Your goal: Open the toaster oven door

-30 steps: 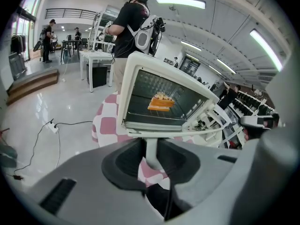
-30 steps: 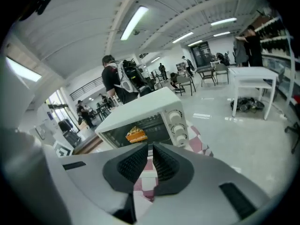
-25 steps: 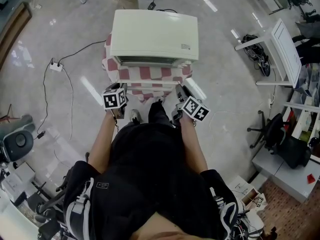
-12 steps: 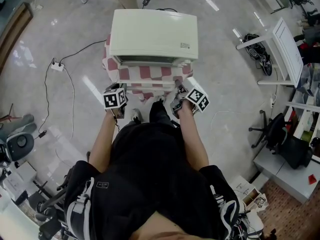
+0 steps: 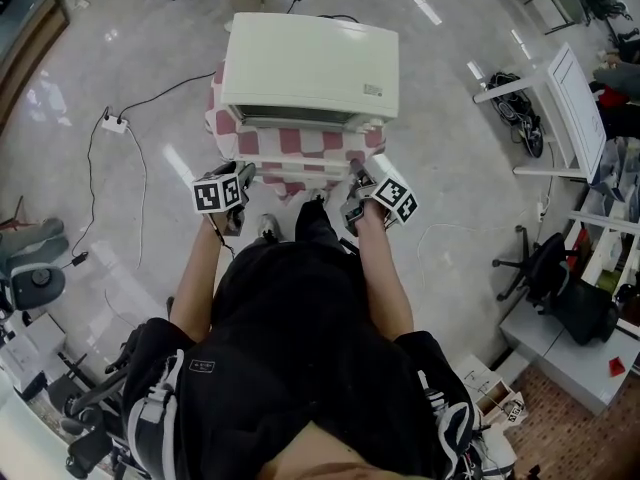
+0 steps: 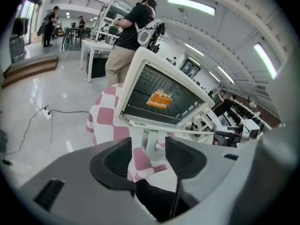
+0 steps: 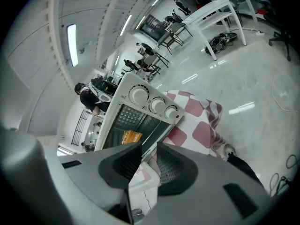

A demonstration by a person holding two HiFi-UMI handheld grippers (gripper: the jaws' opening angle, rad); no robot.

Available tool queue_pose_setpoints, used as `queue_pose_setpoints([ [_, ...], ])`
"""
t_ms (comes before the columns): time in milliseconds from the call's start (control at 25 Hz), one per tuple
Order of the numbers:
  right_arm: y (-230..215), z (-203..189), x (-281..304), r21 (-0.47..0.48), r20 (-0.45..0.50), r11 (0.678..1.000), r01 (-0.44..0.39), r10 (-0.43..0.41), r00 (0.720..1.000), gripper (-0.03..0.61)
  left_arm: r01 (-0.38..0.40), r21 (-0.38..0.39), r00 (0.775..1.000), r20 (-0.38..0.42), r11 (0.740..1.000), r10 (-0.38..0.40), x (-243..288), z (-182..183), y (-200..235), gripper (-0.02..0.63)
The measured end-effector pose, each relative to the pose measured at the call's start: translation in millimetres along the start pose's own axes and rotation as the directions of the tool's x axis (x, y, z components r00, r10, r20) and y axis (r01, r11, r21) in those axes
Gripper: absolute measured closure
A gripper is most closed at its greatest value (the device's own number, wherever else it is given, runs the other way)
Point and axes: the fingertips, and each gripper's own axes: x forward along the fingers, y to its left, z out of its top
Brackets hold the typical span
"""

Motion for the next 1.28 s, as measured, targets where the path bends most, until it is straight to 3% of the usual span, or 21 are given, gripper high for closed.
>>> queue_pose_setpoints([
  [120,1.0,0.4,0.7,-0.008,-0.003,1.000,-0.001,0.001,1.000,0.462,0.103,-0.178,0.993,0.082,0.979,-0.089,-15.4,4.7,3.6,0.394],
  [240,-0.4,-0.7,1.4,-0.011,-0.005,1.000,0.002,-0.002,1.000,0.463,0.220,-0.402,0.966,0.215,0.889,-0.142,-28.4,16.7,15.7,0.394],
  [320,-2.3,-0.8,0.1,-0.013,-0.004,1.000,0.005,-0.005,1.000,0.463,0.263,-0.469,0.953,0.263,0.843,-0.151,-28.8,23.6,22.7,0.394],
  [360,-2.9,-0.8,-0.5,-0.015,-0.003,1.000,0.006,-0.006,1.000,0.463,0.271,-0.479,0.951,0.270,0.835,-0.153,-27.1,26.2,24.7,0.396],
  [520,-4.6,-2.9,-0.2,-0.022,-0.010,1.000,0.012,-0.012,1.000,0.465,0.277,-0.483,0.952,0.255,0.831,-0.169,-18.5,31.2,27.5,0.402],
  [640,-5.9,-4.0,-0.3,-0.028,-0.013,0.999,0.015,-0.015,1.000,0.466,0.284,-0.499,0.952,0.249,0.819,-0.179,-14.5,29.7,27.6,0.494],
  [840,-8.0,-7.4,-1.0,-0.053,-0.029,0.998,0.025,-0.027,0.999,0.466,0.276,-0.516,0.955,0.242,0.811,-0.171,-14.9,25.7,29.1,0.506],
  [1280,-34.3,-31.5,-0.7,-0.170,-0.136,0.982,0.082,-0.106,0.985,0.468,0.180,-0.533,0.982,0.149,0.827,-0.118,-7.2,-9.7,40.9,0.534],
])
